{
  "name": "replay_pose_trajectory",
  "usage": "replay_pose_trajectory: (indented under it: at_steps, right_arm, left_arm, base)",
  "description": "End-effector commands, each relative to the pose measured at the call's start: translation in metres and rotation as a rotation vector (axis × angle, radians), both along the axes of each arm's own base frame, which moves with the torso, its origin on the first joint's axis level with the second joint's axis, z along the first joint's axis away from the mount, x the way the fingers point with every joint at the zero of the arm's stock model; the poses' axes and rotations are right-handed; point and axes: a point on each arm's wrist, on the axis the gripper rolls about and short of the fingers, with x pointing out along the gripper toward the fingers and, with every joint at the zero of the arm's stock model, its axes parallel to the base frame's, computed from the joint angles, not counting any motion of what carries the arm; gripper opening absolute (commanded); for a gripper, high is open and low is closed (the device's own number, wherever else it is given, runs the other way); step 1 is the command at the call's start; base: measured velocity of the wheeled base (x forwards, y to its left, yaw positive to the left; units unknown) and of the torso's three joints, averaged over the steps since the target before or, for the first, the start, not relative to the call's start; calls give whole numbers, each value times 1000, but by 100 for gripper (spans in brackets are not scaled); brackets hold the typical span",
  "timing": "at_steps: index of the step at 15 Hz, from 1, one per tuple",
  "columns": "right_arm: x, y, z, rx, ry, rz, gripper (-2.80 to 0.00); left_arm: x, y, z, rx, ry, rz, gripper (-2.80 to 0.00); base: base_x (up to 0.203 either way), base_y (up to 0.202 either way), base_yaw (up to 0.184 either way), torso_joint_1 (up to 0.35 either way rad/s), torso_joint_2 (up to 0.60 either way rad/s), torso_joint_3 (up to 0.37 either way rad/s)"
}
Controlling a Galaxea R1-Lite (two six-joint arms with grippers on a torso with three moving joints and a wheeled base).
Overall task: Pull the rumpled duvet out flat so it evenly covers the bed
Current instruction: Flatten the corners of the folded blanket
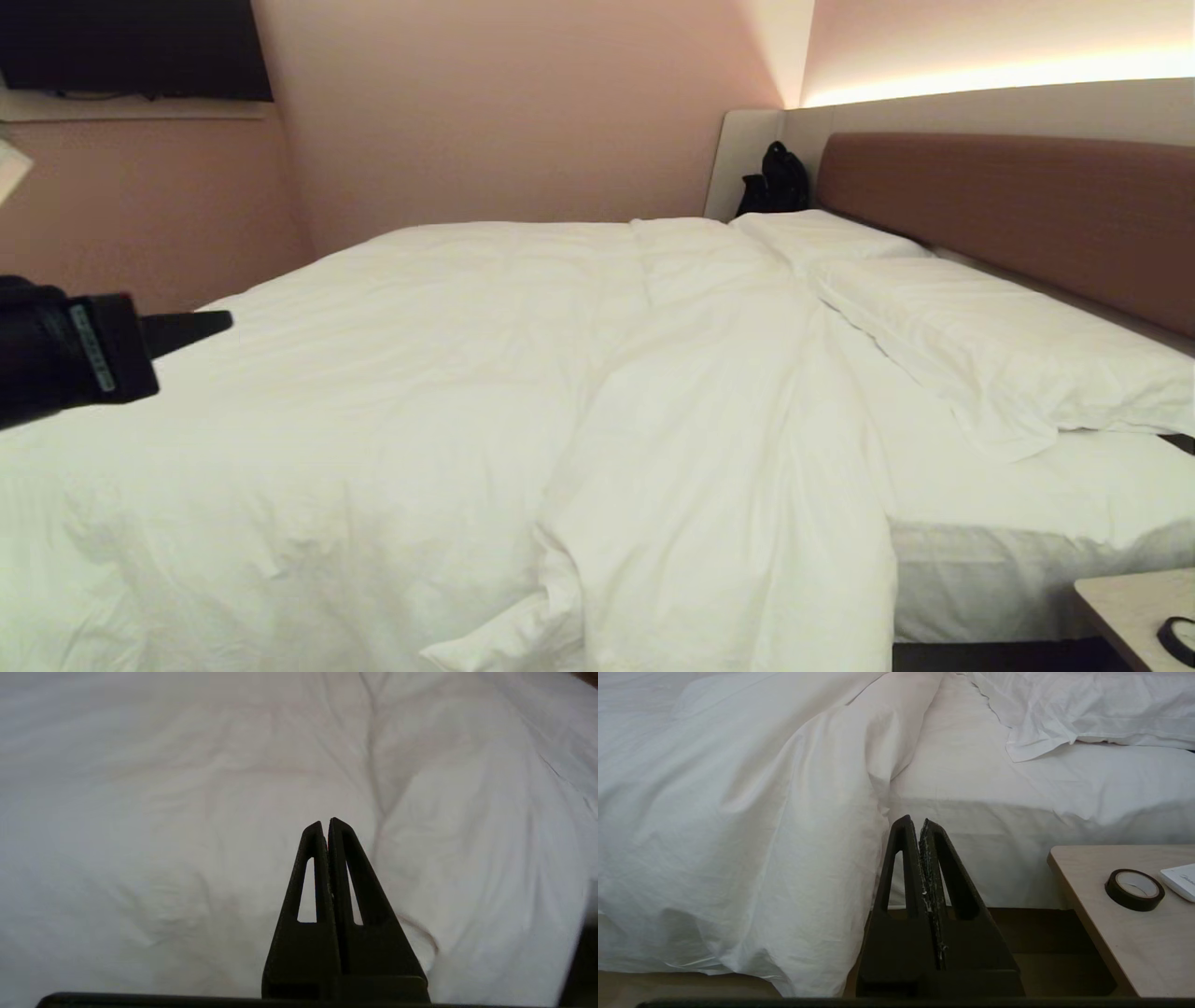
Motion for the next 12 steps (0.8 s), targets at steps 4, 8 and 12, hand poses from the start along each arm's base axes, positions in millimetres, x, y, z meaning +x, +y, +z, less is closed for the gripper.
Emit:
replay_pose_trajectory:
  at_steps: [4, 8, 12]
  right_arm:
    - [0, 0, 0, -1, 0, 1, -280]
    - [0, 0, 0, 0, 0, 1, -280]
    - [0, 0, 0, 0, 0, 1, -280]
  left_arm:
    - [-96, 8, 10, 71, -240, 202, -280]
    - [-150, 11, -11, 149, -361, 303, -280]
    - [-180, 12, -31, 171, -388, 338, -280]
  base:
    - [0, 0, 0, 0, 0, 0]
    - [0, 0, 0, 0, 0, 0]
    - [0, 0, 0, 0, 0, 0]
